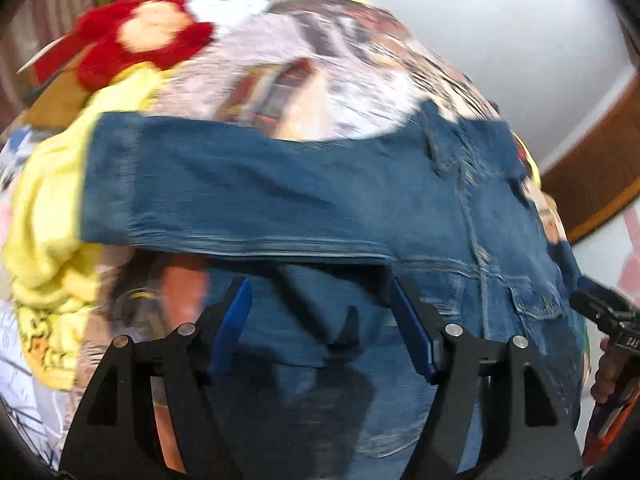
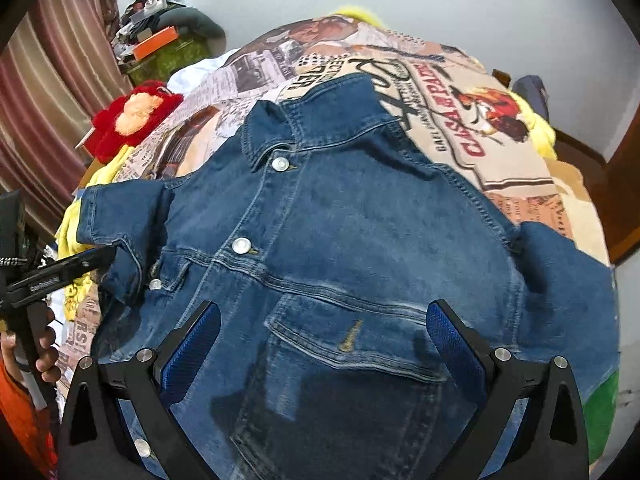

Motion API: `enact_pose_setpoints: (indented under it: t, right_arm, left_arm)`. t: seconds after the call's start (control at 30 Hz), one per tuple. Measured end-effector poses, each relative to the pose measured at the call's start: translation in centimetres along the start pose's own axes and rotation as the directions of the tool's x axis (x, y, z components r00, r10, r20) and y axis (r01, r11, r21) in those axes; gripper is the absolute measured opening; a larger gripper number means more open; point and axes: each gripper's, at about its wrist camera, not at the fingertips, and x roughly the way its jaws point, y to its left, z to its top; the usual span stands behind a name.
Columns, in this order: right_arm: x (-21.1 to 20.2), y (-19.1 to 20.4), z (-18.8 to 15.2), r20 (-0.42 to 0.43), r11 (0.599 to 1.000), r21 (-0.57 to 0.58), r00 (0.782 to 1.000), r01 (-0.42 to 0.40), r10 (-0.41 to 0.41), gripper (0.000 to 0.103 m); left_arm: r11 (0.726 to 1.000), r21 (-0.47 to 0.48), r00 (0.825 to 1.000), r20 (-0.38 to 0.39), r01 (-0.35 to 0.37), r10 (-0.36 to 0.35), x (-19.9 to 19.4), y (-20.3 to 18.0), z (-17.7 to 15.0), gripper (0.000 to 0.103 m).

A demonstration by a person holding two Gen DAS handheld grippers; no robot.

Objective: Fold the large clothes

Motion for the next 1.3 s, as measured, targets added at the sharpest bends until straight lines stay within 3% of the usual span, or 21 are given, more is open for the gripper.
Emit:
enact_pose_setpoints:
  t: [0.13, 0.2, 0.4, 0.47, 0.5, 0.57, 0.63, 0.77, 0.87, 1.07, 1.3]
  right_arm:
    - [1.2, 0.6, 0.8, -0.015, 0.999, 0.026, 1.000, -0.025, 0.025, 0.102]
    - [1.8, 0.8, 1.1, -0.022, 0.999, 0.037, 0.999, -0.026, 0.027, 0.102]
    - [3.4, 0.8, 2.0, -0.055, 0.996, 0.078, 0.997, -0.042, 0.046, 0.102]
    - [3.9, 0.8, 2.1, -0.067, 0.996, 0.082, 0.997, -0.035, 0.041, 0.102]
    - [4.1, 0.8, 2.1, -0.073, 0.996, 0.083, 0.997, -0.031, 0.037, 0.102]
    - [4.4, 0.7, 2.2, -0.082, 0.996, 0.082, 0.996, -0.023, 0.030, 0.102]
    - [4.6, 0.5, 2.2, -0.086, 0.997, 0.081, 0.996, -0.016, 0.022, 0.102]
    - [4.3, 0.3, 2.0, -0.077, 0.998, 0.064, 0.997, 0.010, -0.005, 0.102]
    - [3.6, 0.0, 1.9, -0.064, 0.998, 0.062, 0.998, 0.011, -0.007, 0.102]
    - [1.0, -1.0, 1.7, -0.005, 0.997, 0.082, 1.000, -0.005, 0.005, 0.102]
    - [-2.7, -3.6, 1.0, 0.064, 0.993, 0.114, 0.998, -0.005, -0.003, 0.102]
  left_arm:
    - [0.989, -0.142, 0.999, -0.020, -0.028, 0.026, 0.4, 5.6, 0.8, 0.071]
    - [0.976, -0.216, 0.999, -0.040, -0.014, 0.005, 1.1, 8.0, 1.0, 0.071]
    - [0.913, -0.386, 0.990, 0.005, 0.132, -0.141, 3.7, 12.7, 1.4, 0.071]
    - [0.901, -0.414, 0.990, 0.018, 0.132, -0.137, 4.4, 13.5, 1.7, 0.067]
    - [0.903, -0.412, 0.992, 0.022, 0.120, -0.122, 4.6, 13.6, 1.9, 0.054]
    - [0.920, -0.389, 0.998, 0.012, 0.056, -0.056, 5.0, 13.3, 2.4, 0.040]
    - [0.935, -0.353, 1.000, 0.017, -0.001, 0.008, 4.9, 12.5, 2.7, 0.020]
    - [0.964, -0.230, 0.984, 0.086, -0.135, 0.158, 2.8, 9.4, 3.3, 0.013]
    - [0.972, -0.137, 0.965, 0.155, -0.190, 0.211, 0.5, 6.5, 4.1, 0.007]
    - [0.979, 0.010, 0.931, 0.311, -0.204, 0.190, -5.2, -0.4, 6.2, 0.003]
    - [0.964, 0.211, 0.894, 0.445, -0.162, 0.053, -10.3, -10.7, 7.2, 0.003]
